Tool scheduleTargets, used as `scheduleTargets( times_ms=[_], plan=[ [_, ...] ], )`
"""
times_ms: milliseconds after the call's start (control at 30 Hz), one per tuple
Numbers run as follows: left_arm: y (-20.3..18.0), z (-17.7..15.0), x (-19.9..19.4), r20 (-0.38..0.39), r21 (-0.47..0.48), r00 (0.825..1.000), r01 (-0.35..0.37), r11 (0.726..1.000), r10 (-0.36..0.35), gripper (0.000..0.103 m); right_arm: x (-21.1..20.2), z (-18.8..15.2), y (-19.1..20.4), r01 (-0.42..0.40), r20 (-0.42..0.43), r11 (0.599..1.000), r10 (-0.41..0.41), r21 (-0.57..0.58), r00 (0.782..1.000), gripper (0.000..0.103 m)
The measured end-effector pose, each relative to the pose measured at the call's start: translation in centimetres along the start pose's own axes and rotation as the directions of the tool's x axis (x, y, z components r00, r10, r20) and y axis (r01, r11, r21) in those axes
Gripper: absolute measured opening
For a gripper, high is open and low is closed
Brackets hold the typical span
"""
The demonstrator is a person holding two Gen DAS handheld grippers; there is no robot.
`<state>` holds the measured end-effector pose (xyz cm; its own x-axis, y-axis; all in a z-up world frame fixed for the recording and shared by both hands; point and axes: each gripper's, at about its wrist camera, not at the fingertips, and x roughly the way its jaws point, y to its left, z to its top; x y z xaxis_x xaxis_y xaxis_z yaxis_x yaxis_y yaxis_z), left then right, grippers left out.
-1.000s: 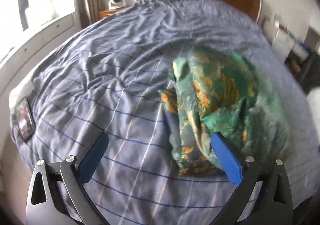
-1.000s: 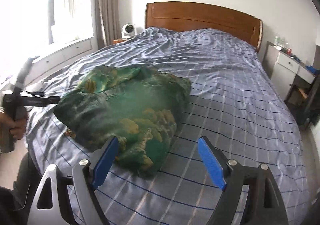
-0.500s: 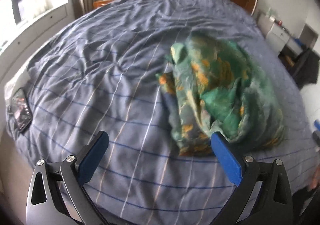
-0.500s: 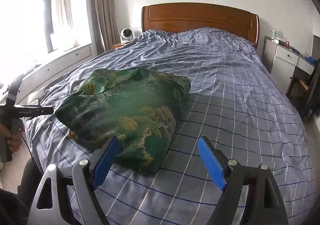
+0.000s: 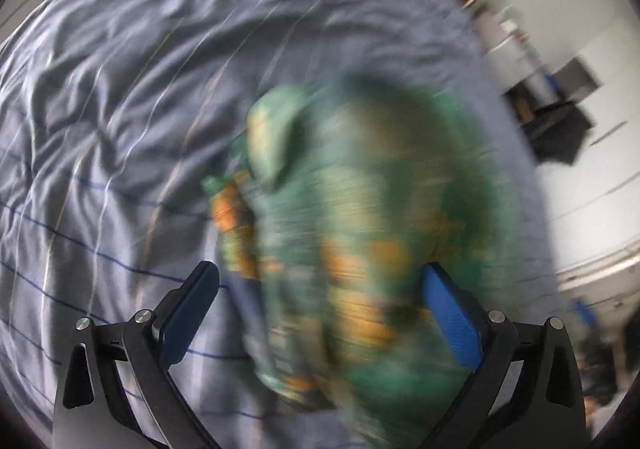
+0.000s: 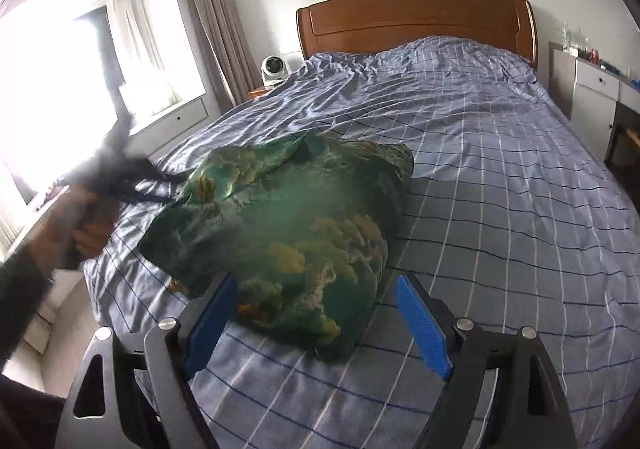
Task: Fold large clothes
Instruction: 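Release the bundle and lift the left tool above it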
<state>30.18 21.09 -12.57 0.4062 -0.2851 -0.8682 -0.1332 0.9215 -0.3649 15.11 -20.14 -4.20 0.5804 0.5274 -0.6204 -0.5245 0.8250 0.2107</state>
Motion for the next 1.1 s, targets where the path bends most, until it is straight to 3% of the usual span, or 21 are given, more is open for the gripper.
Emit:
scheduleTargets(
  times_ms=[100, 167, 233, 300, 400, 467, 567, 867, 1033, 1067, 1100],
  plan=[
    [1.9, -1.0, 1.8, -0.030, -0.058, 0.996, 0.084, 0.995, -0.086, 0.103, 1.0, 1.1, -1.6, 0.002, -0.014, 0.999, -0.002, 0.033, 1.000, 0.083],
    [2.2, -1.3, 1.5, -0.013, -0.065, 0.995, 0.098, 0.993, -0.099, 0.103, 1.8, 1.7, -2.9, 0.006, -0.032, 0.998, -0.004, 0.064, 0.999, 0.083],
    [1.5, -1.7, 0.6, 0.025, -0.038, 0.998, 0.051, 0.998, -0.050, 0.103, 2.4, 2.0, -4.1, 0.007, -0.047, 0.995, -0.002, 0.103, 0.999, 0.083],
    [0.0, -2.4, -0.7, 0.079, 0.023, 0.996, -0.045, 0.999, 0.043, 0.102, 2.5, 2.1, -5.0, 0.004, -0.040, 0.990, 0.002, 0.143, 0.999, 0.083],
    [-2.8, -3.4, -2.5, 0.174, 0.113, 0.967, -0.208, 0.972, 0.186, 0.101, 2.0, 2.1, -5.6, 0.003, -0.015, 0.986, -0.001, 0.167, 1.000, 0.083],
    [-3.7, -3.7, -3.3, 0.213, 0.135, 0.948, -0.267, 0.954, 0.235, 0.101, 1.8, 1.9, -5.8, 0.008, -0.014, 0.985, -0.006, 0.170, 1.000, 0.083],
    [-4.3, -4.1, -4.2, 0.240, 0.149, 0.934, -0.306, 0.940, 0.266, 0.101, 1.7, 1.5, -6.1, 0.015, -0.023, 0.983, -0.011, 0.183, 1.000, 0.083],
    [-4.5, -4.1, -5.3, 0.264, 0.170, 0.912, -0.364, 0.916, 0.313, 0.101, 1.0, 0.5, -5.7, 0.018, -0.034, 0.983, -0.012, 0.185, 0.999, 0.083],
    [-5.0, -4.4, -5.5, 0.265, 0.171, 0.912, -0.365, 0.915, 0.314, 0.101, 0.9, 0.3, -5.5, 0.017, -0.034, 0.984, -0.011, 0.178, 0.999, 0.083],
    [-4.8, -4.3, -5.5, 0.256, 0.165, 0.921, -0.341, 0.925, 0.294, 0.101, 0.9, 0.2, -5.5, 0.017, -0.036, 0.984, -0.010, 0.178, 0.999, 0.083],
    [-4.3, -4.1, -5.7, 0.235, 0.144, 0.942, -0.275, 0.951, 0.237, 0.101, 0.9, 0.1, -5.5, 0.016, -0.037, 0.984, -0.010, 0.179, 0.999, 0.083]
  ],
)
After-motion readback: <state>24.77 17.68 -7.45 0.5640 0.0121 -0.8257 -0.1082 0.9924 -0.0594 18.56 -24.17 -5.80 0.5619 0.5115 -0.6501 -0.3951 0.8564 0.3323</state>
